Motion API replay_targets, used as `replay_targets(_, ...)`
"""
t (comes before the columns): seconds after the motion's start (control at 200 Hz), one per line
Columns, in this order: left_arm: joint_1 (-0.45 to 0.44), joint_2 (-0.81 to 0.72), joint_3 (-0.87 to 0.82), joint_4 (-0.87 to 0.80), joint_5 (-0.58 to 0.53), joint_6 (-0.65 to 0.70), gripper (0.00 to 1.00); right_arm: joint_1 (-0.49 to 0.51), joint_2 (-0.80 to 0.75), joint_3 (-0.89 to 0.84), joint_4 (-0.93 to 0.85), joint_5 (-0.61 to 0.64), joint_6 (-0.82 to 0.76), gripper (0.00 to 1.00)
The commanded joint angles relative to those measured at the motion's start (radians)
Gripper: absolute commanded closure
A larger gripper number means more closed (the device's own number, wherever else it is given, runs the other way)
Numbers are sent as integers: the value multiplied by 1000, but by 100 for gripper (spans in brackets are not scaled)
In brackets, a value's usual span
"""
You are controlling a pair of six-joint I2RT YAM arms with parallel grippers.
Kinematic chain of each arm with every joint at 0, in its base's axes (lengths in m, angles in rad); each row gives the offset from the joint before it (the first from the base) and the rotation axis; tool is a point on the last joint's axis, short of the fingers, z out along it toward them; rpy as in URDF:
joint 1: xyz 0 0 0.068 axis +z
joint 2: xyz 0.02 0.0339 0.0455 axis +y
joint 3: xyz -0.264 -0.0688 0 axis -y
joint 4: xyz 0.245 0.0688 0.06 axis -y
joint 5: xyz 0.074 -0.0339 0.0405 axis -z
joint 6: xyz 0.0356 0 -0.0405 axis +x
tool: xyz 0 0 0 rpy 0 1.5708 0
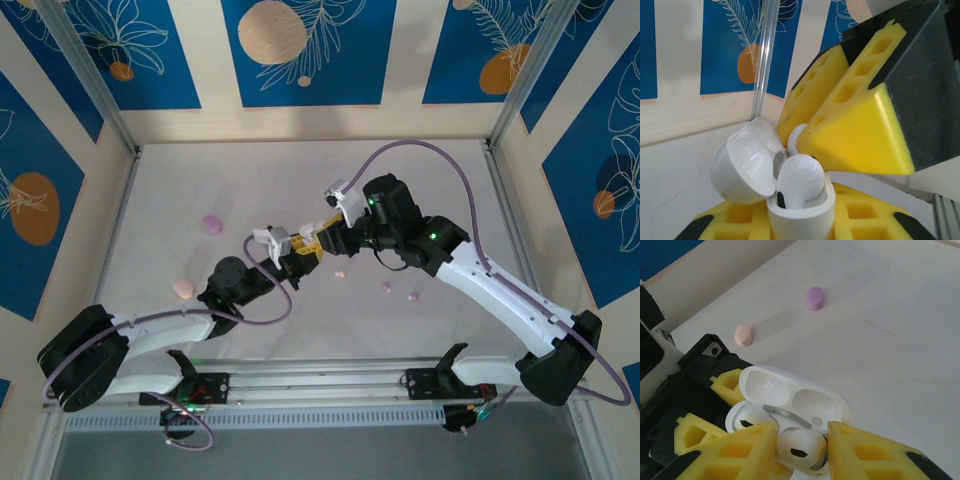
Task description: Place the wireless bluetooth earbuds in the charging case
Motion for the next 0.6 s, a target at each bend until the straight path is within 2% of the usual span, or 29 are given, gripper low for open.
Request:
replay_targets(0.0,-4,-2,12,91,-6,3,79,-1,-15,-2,-53,-69,8,66)
replay_targets(0.595,-5,-18,12,25,49,46,81,-60,-71,10,-3,-147,125,54)
